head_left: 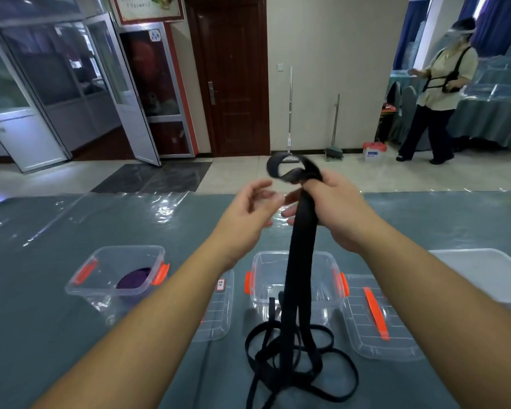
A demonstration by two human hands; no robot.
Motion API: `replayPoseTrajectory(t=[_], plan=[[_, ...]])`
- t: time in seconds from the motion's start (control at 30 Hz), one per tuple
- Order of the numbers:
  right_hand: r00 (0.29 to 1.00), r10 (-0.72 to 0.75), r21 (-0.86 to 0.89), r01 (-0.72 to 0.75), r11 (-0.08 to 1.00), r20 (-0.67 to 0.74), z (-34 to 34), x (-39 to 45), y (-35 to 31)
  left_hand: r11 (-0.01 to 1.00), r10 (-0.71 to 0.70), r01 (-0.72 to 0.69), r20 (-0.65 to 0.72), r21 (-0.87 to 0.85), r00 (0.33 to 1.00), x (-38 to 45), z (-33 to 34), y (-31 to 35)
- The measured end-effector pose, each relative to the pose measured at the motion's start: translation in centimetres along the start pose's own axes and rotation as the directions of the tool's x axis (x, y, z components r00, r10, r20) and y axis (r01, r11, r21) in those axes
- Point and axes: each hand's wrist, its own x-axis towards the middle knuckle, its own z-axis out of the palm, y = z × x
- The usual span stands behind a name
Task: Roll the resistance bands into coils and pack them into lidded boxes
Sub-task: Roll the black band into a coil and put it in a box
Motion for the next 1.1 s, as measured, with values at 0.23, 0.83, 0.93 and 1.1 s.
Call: replayPoseTrajectory(t=[0.23, 0.83, 0.93, 1.1], plan=[[0.997, 0.008, 0.281, 0.013, 0.959, -0.074, -0.6, 0.0, -3.6, 0.923, -0.34, 0.244, 0.336, 0.297, 0.878, -4.3, 3.5, -10.2], [0.992, 0.119, -0.169, -0.109, 0.98, 0.048, -4.3, -1.4, 8.6, 0.954, -0.299, 0.297, 0.05, 0.049, 0.953, -2.3, -0.1, -4.0], [0.98, 0.139, -0.195, -0.11, 0.975, 0.145, -2.8, -2.7, 10.3, 0.964, -0.265, 0.263, -0.038, -0.048, 0.963, -1.2, 0.2, -0.9], [0.984, 0.052, -0.137, -0.028, 0.99, 0.172, -0.6, -3.3, 10.7, 0.947, -0.261, 0.255, -0.002, -0.195, 0.965, -1.0, 1.6, 1.6]])
